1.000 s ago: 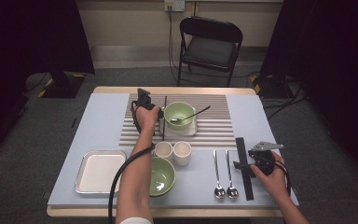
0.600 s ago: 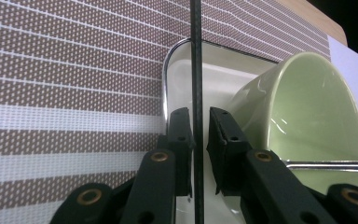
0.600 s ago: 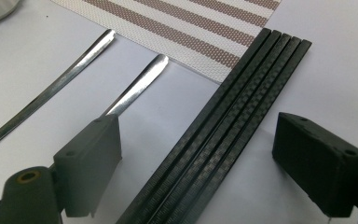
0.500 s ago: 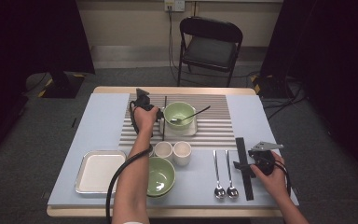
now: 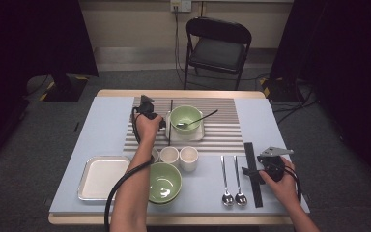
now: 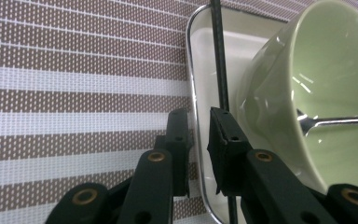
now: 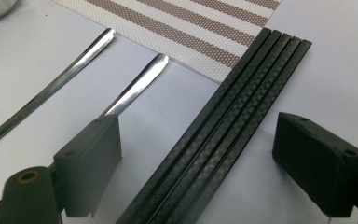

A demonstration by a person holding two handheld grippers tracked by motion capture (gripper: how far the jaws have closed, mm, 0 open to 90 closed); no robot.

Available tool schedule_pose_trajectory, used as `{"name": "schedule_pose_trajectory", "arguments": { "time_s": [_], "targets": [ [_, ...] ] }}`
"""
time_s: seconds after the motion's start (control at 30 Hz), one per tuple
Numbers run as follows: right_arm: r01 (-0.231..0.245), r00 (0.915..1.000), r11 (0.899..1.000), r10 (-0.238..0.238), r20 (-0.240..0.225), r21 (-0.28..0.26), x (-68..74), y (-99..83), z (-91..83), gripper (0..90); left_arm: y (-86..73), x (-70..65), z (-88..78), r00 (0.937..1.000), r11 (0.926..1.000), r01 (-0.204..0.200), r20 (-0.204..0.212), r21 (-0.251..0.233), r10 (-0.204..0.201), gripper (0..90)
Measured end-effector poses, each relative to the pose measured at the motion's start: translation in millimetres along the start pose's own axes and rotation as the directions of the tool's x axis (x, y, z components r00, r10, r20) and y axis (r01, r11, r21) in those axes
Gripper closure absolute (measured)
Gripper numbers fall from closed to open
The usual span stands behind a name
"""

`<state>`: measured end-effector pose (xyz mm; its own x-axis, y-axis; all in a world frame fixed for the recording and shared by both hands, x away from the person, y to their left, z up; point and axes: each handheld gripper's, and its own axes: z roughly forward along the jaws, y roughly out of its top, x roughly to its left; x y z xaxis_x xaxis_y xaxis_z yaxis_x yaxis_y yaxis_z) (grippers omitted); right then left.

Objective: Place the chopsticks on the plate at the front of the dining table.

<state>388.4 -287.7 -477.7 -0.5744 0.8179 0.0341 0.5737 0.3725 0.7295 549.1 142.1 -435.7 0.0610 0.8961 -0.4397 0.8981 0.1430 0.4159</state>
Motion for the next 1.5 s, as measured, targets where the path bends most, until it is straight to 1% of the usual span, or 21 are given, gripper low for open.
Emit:
{"name": "schedule_pose_trajectory", "arguments": {
  "time_s": [0.13,0.2,0.27,0.3,0.33,0.4,0.43,0.5,0.57,0.63,0.67,0.7,0.77,0.9,1.0,1.3,1.33,1.4,1.43,1.47,1.5],
  "targets": [
    [0.0,1.0,1.0,0.0,0.001,0.001,0.2,0.0,0.0,14.4,-2.6,0.3,-0.2,0.9998,0.9999,-0.012,-0.016,0.007,0.012,75.6],
    [0.001,1.0,1.0,-0.001,0.0,0.0,0.2,0.0,0.1,14.5,-3.5,-0.2,0.0,0.9998,0.9997,-0.02,-0.007,0.011,0.02,74.8],
    [0.001,1.0,1.0,-0.001,0.0,0.0,0.1,0.0,0.2,14.5,-5.0,-1.5,1.3,0.9996,0.9995,-0.026,-0.01,0.015,0.027,73.4],
    [0.001,1.0,1.0,-0.001,0.0,0.0,0.2,0.0,0.1,14.4,-5.6,-1.8,2.2,0.9995,0.9992,-0.031,-0.002,0.025,0.031,72.7],
    [0.001,1.0,1.0,-0.001,0.0,0.0,0.2,0.0,0.1,14.4,-6.2,-2.4,2.7,0.9997,0.9994,-0.025,-0.002,0.025,0.025,72.1],
    [-0.004,1.0,1.0,0.004,-0.001,0.001,0.0,0.0,-0.1,14.5,-6.8,-2.6,3.4,0.9994,0.9989,-0.035,0.0,0.031,0.035,72.0],
    [-0.007,1.0,1.0,0.007,-0.002,-0.001,-0.2,-0.1,-0.2,14.5,-6.9,-2.7,3.3,0.9994,0.999,-0.034,0.002,0.03,0.034,71.8],
    [-0.009,1.0,1.0,0.009,-0.004,-0.002,-0.5,-0.2,-0.3,14.5,-6.9,-3.5,2.9,0.9991,0.9986,-0.042,-0.007,0.031,0.043,71.2],
    [-0.009,0.9999,1.0,0.009,-0.005,-0.002,-0.6,-0.1,-0.3,14.5,-7.1,-3.9,3.1,0.9988,0.9985,-0.049,-0.003,0.024,0.049,69.9],
    [-0.009,0.9999,1.0,0.009,-0.005,-0.002,-0.6,-0.1,-0.3,14.5,-7.6,-4.4,3.7,0.9993,0.9989,-0.038,0.005,0.026,0.038,69.8],
    [-0.009,0.9999,1.0,0.009,-0.005,-0.002,-0.6,-0.1,-0.3,14.5,-7.8,-4.6,4.3,0.999,0.9986,-0.044,0.0,0.03,0.044,69.7],
    [-0.009,0.9999,1.0,0.009,-0.005,-0.002,-0.6,-0.1,-0.3,14.5,-8.2,-5.1,4.5,0.9991,0.9984,-0.042,-0.001,0.039,0.042,69.8],
    [-0.009,0.9999,1.0,0.009,-0.005,-0.002,-0.6,-0.1,-0.3,14.5,-8.4,-5.2,5.1,0.9987,0.9975,-0.05,0.005,0.049,0.05,69.7],
    [-0.009,0.9999,1.0,0.009,-0.005,-0.002,-0.6,-0.1,-0.3,14.5,-9.4,-6.1,5.1,0.9988,0.9981,-0.048,0.004,0.038,0.048,69.5],
    [-0.009,0.9999,1.0,0.009,-0.005,-0.001,-0.6,-0.1,-0.3,14.5,-10.0,-6.0,6.3,0.9987,0.9975,-0.051,0.011,0.049,0.051,69.3],
    [-0.009,1.0,1.0,0.009,-0.003,-0.001,-0.4,-0.1,-0.3,14.5,-10.3,-7.3,6.8,0.9991,0.9982,-0.039,0.015,0.045,0.038,69.2],
    [-0.009,1.0,1.0,0.009,-0.005,-0.002,-0.5,-0.1,-0.3,14.5,-10.1,-6.6,6.8,0.9988,0.9974,-0.047,0.019,0.055,0.046,69.2],
    [-0.009,0.9999,1.0,0.009,-0.005,-0.002,-0.6,-0.1,-0.3,14.5,-10.1,-6.0,7.3,0.9987,0.9972,-0.044,0.027,0.061,0.042,69.2],
    [-0.01,0.9999,1.0,0.01,-0.006,-0.002,-0.6,-0.1,-0.4,14.5,-10.1,-6.5,7.1,0.9987,0.997,-0.048,0.019,0.061,0.047,69.3],
    [-0.01,0.9999,1.0,0.01,-0.005,-0.002,-0.6,-0.1,-0.3,14.5,-10.4,-7.3,7.2,0.9988,0.9976,-0.045,0.021,0.053,0.044,69.3],
    [-0.009,0.9999,1.0,0.009,-0.006,-0.002,-0.7,-0.1,-0.3,14.5,-10.2,-7.2,6.9,0.9985,0.9975,-0.052,0.023,0.049,0.05,68.9]
  ]
}}
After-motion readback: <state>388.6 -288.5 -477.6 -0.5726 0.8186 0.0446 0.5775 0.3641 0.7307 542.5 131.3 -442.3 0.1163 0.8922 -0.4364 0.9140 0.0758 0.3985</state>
